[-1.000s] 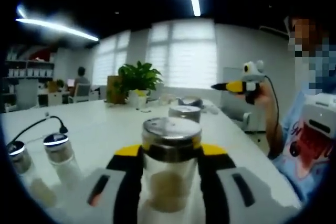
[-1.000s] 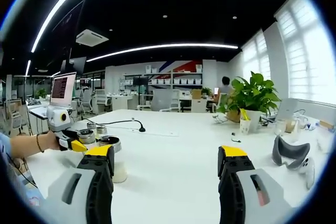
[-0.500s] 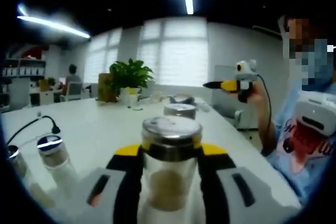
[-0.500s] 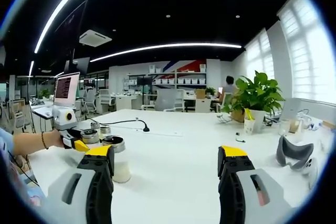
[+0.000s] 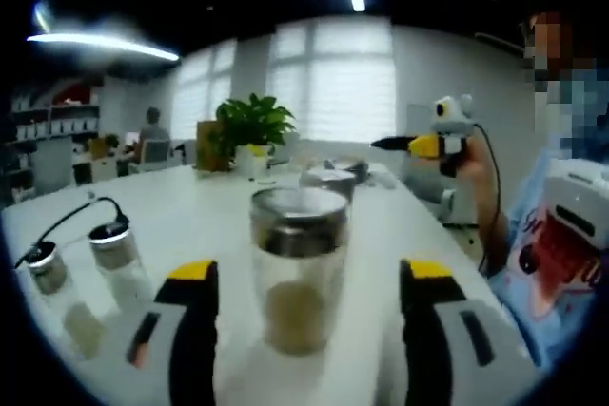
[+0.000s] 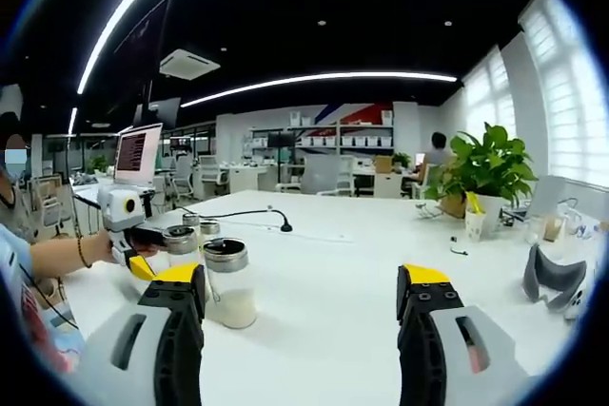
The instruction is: Rotate the seasoning bottle until the label or dispensing opening points toward the visible target arrow and the bottle remains upright within the marked orientation range
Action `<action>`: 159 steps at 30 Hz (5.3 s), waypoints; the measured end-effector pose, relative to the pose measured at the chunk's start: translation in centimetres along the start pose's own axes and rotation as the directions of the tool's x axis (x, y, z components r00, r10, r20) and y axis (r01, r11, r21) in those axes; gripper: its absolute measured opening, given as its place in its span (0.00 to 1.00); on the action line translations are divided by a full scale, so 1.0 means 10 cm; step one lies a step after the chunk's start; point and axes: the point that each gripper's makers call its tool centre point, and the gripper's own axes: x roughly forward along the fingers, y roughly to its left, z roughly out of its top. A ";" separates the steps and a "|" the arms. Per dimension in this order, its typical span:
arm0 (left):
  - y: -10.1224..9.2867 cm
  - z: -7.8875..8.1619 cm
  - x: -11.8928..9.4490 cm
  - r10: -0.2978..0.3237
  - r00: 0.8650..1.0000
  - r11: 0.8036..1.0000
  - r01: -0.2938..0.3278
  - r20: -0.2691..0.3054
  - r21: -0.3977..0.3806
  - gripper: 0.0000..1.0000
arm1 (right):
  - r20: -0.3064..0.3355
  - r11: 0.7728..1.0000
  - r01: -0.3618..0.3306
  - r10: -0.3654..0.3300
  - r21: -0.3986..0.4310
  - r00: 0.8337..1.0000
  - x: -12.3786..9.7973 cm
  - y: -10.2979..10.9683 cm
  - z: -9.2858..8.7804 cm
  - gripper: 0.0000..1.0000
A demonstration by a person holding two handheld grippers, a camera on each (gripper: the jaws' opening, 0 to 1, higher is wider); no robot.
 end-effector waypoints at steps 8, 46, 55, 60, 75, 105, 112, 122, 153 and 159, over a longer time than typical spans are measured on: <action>-0.20 0.11 -0.32 0.031 0.998 0.998 -0.028 0.053 -0.049 0.86 | -0.019 0.997 -0.071 0.071 0.022 0.997 0.20 0.20 -0.13 0.84; -0.43 0.07 -0.59 0.105 0.991 0.989 -0.095 0.086 -0.111 0.76 | -0.102 0.805 -0.593 0.592 0.022 0.799 1.06 0.82 -0.62 0.64; -0.43 0.06 -0.59 0.097 0.989 0.986 -0.080 0.114 -0.144 0.71 | -0.070 0.782 -0.623 0.621 -0.013 0.780 1.13 0.82 -0.61 0.42; -0.40 0.02 -0.59 0.104 0.989 0.987 -0.090 0.104 -0.131 0.67 | -0.059 0.769 -0.639 0.638 -0.013 0.768 1.11 0.84 -0.61 0.39; -0.43 0.06 -0.60 0.082 0.986 0.985 -0.058 0.142 -0.163 0.62 | -0.088 0.609 -0.792 0.788 -0.029 0.609 1.10 0.95 -0.62 0.38; -0.41 0.01 -0.63 0.093 0.986 0.978 -0.064 0.138 -0.198 0.59 | -0.153 0.651 -0.758 0.745 -0.041 0.649 1.07 0.79 -0.72 0.65; -0.32 0.07 -0.68 0.144 0.978 0.974 -0.113 0.153 -0.196 0.60 | -0.098 0.765 -0.636 0.628 -0.099 0.772 0.85 0.50 -0.56 0.73; -0.21 0.17 -0.70 0.251 0.956 0.962 -0.230 0.151 -0.147 0.63 | 0.154 0.911 -0.395 0.410 -0.119 0.899 0.50 0.23 0.02 0.74; 0.85 0.29 -0.49 0.445 0.895 0.892 -0.439 0.032 -0.109 0.57 | 0.227 0.976 -0.121 0.161 -0.180 0.960 -0.07 0.01 0.13 0.81; 1.08 0.12 -0.35 0.467 0.884 0.866 -0.461 -0.016 -0.195 0.55 | 0.249 0.982 -0.099 0.137 -0.159 0.959 -0.14 -0.06 0.15 0.81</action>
